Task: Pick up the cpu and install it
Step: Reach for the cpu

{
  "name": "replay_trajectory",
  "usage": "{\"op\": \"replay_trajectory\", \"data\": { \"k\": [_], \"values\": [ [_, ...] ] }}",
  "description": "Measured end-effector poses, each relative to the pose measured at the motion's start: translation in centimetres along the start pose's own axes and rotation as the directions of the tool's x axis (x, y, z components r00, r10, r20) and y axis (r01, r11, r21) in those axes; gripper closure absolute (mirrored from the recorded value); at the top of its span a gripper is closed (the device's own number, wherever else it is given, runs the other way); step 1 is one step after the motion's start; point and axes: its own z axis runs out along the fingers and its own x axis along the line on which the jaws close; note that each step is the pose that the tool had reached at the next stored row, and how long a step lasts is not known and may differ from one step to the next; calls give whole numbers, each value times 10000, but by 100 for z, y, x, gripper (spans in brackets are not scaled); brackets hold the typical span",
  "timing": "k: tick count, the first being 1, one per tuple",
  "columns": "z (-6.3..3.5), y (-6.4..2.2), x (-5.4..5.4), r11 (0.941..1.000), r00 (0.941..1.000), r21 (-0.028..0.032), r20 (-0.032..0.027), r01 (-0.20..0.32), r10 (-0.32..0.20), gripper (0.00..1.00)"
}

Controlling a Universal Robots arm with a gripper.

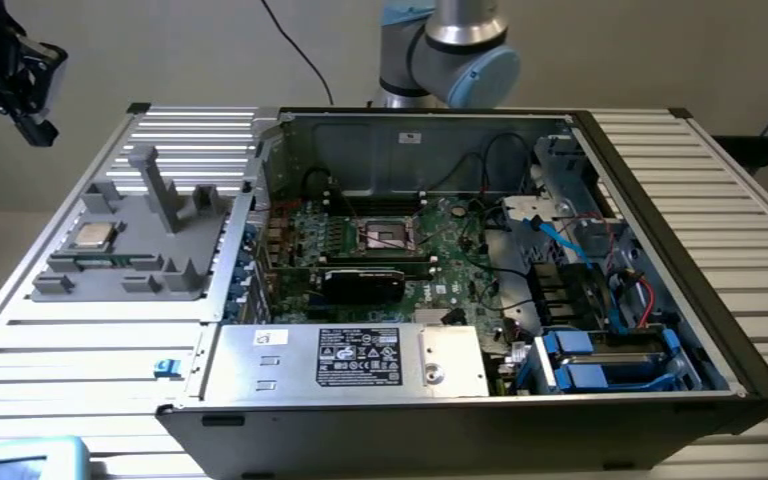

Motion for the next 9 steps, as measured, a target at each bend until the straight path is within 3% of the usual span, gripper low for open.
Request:
{"op": "replay_trajectory", "data": {
  "k": [9],
  "values": [
    [8, 200, 232, 10000, 10000, -1, -5, 77, -77, 89]
  ]
}}
